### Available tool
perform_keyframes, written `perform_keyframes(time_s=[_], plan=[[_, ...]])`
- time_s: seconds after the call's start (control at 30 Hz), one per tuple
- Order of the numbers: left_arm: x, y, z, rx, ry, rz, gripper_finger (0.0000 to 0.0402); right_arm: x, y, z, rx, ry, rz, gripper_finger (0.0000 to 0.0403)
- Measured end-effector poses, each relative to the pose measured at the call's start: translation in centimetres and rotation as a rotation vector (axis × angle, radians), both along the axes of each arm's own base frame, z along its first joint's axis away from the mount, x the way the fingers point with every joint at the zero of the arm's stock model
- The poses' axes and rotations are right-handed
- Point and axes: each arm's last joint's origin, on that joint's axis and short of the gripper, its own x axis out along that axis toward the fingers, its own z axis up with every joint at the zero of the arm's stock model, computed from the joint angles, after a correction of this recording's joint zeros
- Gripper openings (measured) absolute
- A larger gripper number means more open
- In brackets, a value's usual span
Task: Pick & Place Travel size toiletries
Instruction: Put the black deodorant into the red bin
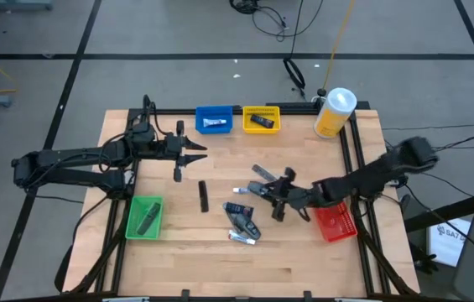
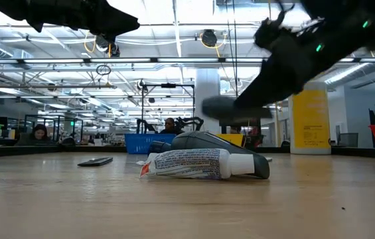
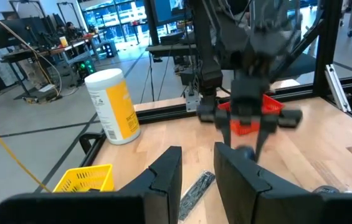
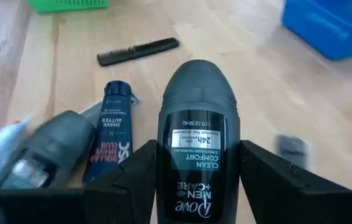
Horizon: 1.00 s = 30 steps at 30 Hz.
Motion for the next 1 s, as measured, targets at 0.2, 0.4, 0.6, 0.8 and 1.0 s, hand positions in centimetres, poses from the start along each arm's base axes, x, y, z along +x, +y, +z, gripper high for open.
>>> perform_keyframes(time_s=[0.2, 0.4, 0.6, 0.8, 1.0], plan=[[0.0, 0.0, 0.0, 0.000, 0.000, -0.001, 0.0093, -5.4, -0.2, 4.4, 0.180, 0.185, -0.115, 0.0185], [0.0, 0.0, 0.0, 0.000, 0.000, -0.001, 0.0093, -10.7, -0.6, 8.3, 0.497, 0.496, -0.258, 0.0186], [0.0, 0.0, 0.0, 0.000, 0.000, -0.001, 0.0093, -14.0, 0.0, 9.4, 0.749, 0.749, -0.414, 0.0186], [0.0, 0.0, 0.0, 0.000, 0.000, 0.000, 0.0093, -14.8, 1.2, 8.9, 0.780, 0.841, -0.556, 0.0187], [0.0, 0.0, 0.0, 0.000, 0.000, 0.000, 0.0093, -14.0, 2.1, 7.3, 0.701, 0.821, -0.623, 0.0187]])
